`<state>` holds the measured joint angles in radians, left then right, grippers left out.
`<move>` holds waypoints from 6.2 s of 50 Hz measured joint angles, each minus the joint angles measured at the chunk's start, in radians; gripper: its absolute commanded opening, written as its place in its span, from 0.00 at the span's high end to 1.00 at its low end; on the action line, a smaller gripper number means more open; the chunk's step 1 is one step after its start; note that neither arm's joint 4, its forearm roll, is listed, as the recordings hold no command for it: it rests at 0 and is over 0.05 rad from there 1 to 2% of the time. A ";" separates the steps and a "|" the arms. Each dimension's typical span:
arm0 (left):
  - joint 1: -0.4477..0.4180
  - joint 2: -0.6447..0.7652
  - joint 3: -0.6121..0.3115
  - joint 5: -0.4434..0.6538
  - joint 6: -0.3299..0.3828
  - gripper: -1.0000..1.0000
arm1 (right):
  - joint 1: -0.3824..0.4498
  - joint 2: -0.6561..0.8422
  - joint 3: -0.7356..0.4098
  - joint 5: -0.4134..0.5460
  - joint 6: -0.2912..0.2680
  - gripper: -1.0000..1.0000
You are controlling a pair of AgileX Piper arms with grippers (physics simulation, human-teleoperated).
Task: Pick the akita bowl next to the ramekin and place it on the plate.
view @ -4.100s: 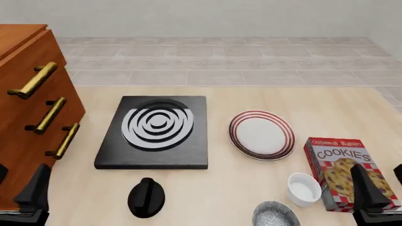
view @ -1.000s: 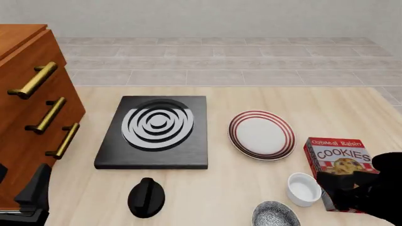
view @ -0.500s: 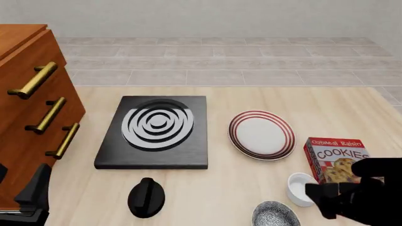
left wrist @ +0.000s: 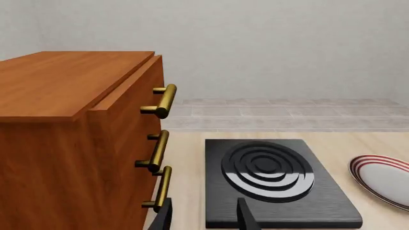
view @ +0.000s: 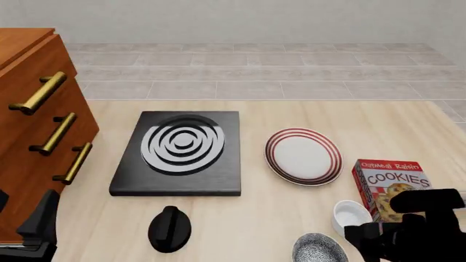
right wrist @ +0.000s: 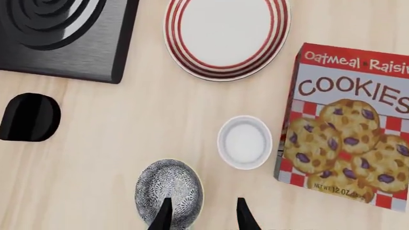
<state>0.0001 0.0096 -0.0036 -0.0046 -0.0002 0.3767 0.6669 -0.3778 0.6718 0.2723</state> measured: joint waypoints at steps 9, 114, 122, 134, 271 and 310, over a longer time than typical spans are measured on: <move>0.000 0.000 0.000 0.000 0.000 0.00 | 0.030 0.029 0.013 -0.011 0.015 0.00; 0.000 0.000 0.000 0.000 0.000 0.00 | 0.144 0.290 0.207 -0.340 0.119 0.00; 0.000 0.000 0.000 0.000 0.000 0.00 | 0.149 0.304 0.218 -0.363 0.124 0.00; 0.000 0.000 0.000 0.000 0.000 0.00 | 0.160 0.326 0.237 -0.401 0.136 0.00; 0.000 0.000 0.000 0.000 0.000 0.00 | 0.062 0.286 -0.050 -0.316 0.322 1.00; 0.000 0.000 0.000 0.000 0.000 0.00 | -0.052 0.505 -0.151 -0.456 0.252 1.00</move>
<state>0.0000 0.0095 -0.0036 -0.0046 -0.0002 0.3243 1.1716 -0.5284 0.2159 0.5241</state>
